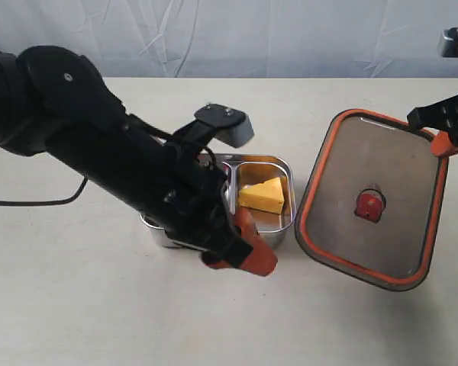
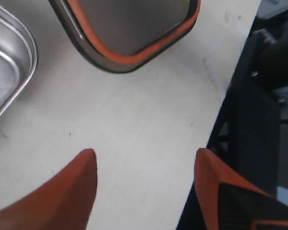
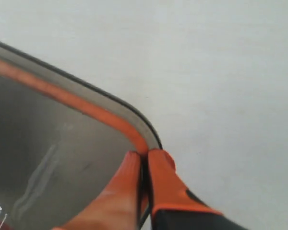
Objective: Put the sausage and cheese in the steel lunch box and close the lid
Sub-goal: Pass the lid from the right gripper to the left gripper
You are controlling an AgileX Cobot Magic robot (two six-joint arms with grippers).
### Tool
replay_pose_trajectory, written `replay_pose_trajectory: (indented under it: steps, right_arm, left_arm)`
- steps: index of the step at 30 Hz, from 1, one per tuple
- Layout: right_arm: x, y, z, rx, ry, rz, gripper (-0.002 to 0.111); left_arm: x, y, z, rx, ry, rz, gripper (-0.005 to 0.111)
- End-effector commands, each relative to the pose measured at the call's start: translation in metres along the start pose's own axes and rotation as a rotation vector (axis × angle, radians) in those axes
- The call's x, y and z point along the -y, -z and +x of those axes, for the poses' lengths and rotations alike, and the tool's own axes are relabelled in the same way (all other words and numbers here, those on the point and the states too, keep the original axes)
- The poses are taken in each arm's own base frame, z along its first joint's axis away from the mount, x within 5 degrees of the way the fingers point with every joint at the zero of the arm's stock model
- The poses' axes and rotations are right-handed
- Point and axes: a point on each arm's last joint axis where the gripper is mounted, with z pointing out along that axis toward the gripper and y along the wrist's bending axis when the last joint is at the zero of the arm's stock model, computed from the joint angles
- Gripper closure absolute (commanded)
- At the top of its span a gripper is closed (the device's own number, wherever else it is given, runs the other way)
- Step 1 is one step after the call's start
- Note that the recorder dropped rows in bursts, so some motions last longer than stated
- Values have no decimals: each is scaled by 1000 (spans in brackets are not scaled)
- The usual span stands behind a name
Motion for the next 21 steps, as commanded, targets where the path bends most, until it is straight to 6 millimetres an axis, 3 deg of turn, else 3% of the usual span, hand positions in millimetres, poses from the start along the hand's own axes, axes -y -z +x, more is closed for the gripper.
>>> replay_pose_trajectory:
  steps: [1, 7, 16, 21]
  right_arm:
    - [-9, 11, 13, 86, 21, -58, 109]
    - [-20, 17, 23, 129, 34, -156, 109]
    - [-51, 32, 26, 171, 160, -194, 109]
    - [-52, 39, 27, 193, 170, -188, 109]
  left_arm:
    - [-7, 26, -9, 131, 90, 195, 49]
    - [-18, 46, -15, 237, 202, 312, 49]
    - [-18, 47, -19, 273, 233, 315, 49]
    - [-22, 46, -20, 287, 236, 266, 49]
